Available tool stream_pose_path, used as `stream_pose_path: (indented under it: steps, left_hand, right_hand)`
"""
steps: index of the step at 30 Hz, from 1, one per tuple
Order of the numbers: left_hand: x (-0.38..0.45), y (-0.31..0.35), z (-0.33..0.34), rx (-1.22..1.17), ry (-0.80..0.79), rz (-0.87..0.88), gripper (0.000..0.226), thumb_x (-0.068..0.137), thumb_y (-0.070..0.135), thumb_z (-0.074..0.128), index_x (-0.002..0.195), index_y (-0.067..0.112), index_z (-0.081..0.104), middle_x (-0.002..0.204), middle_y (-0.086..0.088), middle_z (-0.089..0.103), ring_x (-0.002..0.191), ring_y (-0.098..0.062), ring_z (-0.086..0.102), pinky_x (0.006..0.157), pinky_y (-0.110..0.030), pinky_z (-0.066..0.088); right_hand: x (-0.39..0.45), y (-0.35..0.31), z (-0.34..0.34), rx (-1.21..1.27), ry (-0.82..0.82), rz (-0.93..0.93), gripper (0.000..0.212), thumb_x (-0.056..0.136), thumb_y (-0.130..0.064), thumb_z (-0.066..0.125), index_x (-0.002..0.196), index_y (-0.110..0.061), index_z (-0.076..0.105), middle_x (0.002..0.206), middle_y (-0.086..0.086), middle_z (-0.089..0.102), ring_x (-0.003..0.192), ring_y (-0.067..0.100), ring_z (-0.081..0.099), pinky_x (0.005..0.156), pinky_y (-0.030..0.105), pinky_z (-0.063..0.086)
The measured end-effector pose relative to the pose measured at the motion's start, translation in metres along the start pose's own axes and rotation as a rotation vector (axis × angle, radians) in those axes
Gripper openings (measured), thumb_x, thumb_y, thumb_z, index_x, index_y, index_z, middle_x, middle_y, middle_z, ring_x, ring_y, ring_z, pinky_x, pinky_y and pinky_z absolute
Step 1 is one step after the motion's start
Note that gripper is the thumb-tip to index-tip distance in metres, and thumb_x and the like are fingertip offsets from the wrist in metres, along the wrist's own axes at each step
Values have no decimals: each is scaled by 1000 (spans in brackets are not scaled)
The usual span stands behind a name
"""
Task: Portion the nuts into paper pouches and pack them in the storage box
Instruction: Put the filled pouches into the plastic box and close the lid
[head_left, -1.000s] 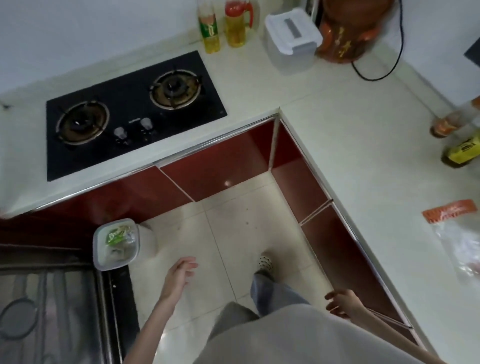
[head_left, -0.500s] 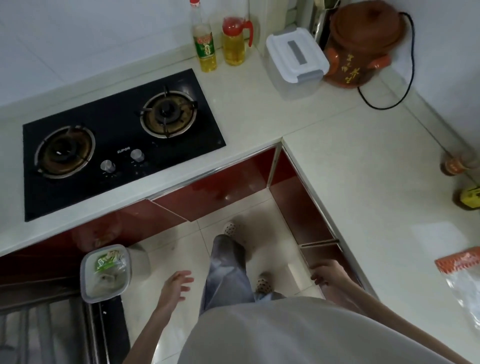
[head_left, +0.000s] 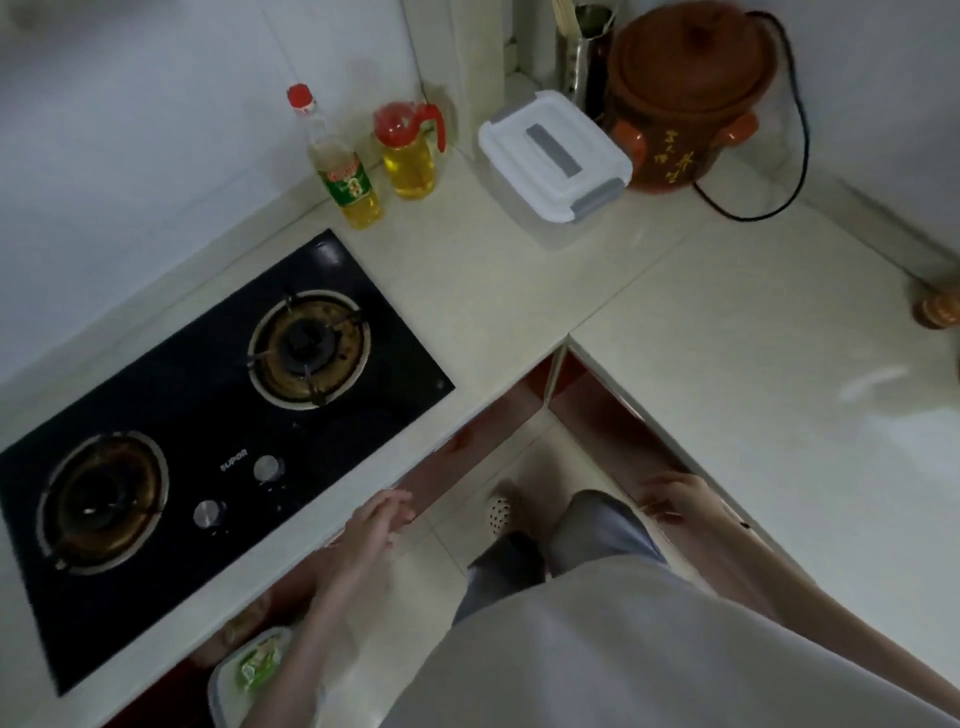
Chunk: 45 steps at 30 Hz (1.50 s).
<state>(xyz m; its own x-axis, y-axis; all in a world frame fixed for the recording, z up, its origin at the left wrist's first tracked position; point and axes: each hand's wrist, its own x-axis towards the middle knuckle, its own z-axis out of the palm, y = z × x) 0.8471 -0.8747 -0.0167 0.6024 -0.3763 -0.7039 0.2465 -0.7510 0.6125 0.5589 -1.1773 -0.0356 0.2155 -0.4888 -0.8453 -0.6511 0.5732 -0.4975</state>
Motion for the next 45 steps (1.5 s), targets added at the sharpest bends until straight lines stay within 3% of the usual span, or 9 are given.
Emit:
stream_pose_path:
  steps: [3, 8, 20, 25, 30, 35, 39, 42, 45]
  left_hand:
    - [33, 56, -8, 40, -61, 51, 21, 100, 27, 49, 99, 26, 70, 93, 0, 72, 87, -17, 66, 68, -26, 48]
    - [91, 145, -4, 163, -136, 162, 25, 102, 28, 42, 104, 27, 67, 98, -2, 71, 82, -14, 62, 64, -24, 47]
    - [226, 391, 26, 294, -49, 397, 20, 90, 32, 46, 98, 38, 63, 100, 9, 65, 86, -9, 59, 66, -26, 43]
    - [283, 461, 53, 440, 22, 478, 30, 93, 14, 46, 120, 19, 59, 113, -5, 59, 96, -22, 57, 75, -30, 42]
    - [315, 500, 71, 536, 128, 490, 44, 91, 8, 46, 135, 9, 48, 136, -16, 49, 118, -31, 50, 95, -38, 43]
    - [335, 515, 81, 569, 59, 385, 51, 93, 13, 46, 144, 9, 38, 142, -19, 46, 126, -38, 46, 107, -50, 39]
    - [334, 517, 86, 485, 94, 319, 49, 94, 18, 48, 142, 9, 42, 139, -18, 50, 124, -39, 49, 106, -47, 40]
    - [324, 500, 82, 611, 67, 336, 40, 97, 27, 44, 126, 4, 58, 128, -21, 57, 110, -37, 55, 98, -44, 43]
    - [295, 477, 77, 627, -18, 332, 60, 93, 66, 38, 84, 12, 63, 87, -10, 62, 75, -24, 52, 80, -37, 40]
  right_hand:
    - [1, -22, 9, 135, 10, -12, 24, 87, 8, 47, 97, -2, 66, 76, 17, 67, 60, 23, 59, 61, 29, 47]
    - [17, -78, 17, 305, -21, -45, 26, 87, 7, 47, 97, -4, 68, 78, 15, 69, 59, 20, 61, 57, 24, 48]
    - [86, -269, 30, 654, -90, -16, 28, 90, 6, 36, 96, -4, 60, 77, 14, 64, 65, 22, 60, 58, 27, 49]
    - [107, -324, 31, 719, -100, -6, 29, 93, 5, 34, 116, 2, 53, 90, 18, 61, 72, 25, 61, 63, 30, 52]
    - [122, -361, 29, 655, -80, 2, 40, 96, 2, 36, 135, -5, 39, 115, 20, 56, 83, 27, 61, 65, 31, 53]
    - [129, -370, 30, 544, -67, -45, 38, 96, -2, 36, 132, -10, 41, 100, 9, 61, 76, 20, 64, 58, 27, 51]
    - [123, -363, 25, 478, -20, -72, 33, 89, -1, 47, 121, -9, 50, 90, 7, 64, 71, 16, 63, 53, 22, 51]
    - [112, -346, 19, 408, 41, -91, 31, 87, -3, 48, 117, -4, 57, 93, 12, 65, 74, 20, 61, 59, 25, 52]
    - [96, -327, 12, 327, 121, -87, 24, 87, -9, 48, 107, -1, 61, 88, 12, 64, 71, 21, 58, 62, 28, 51]
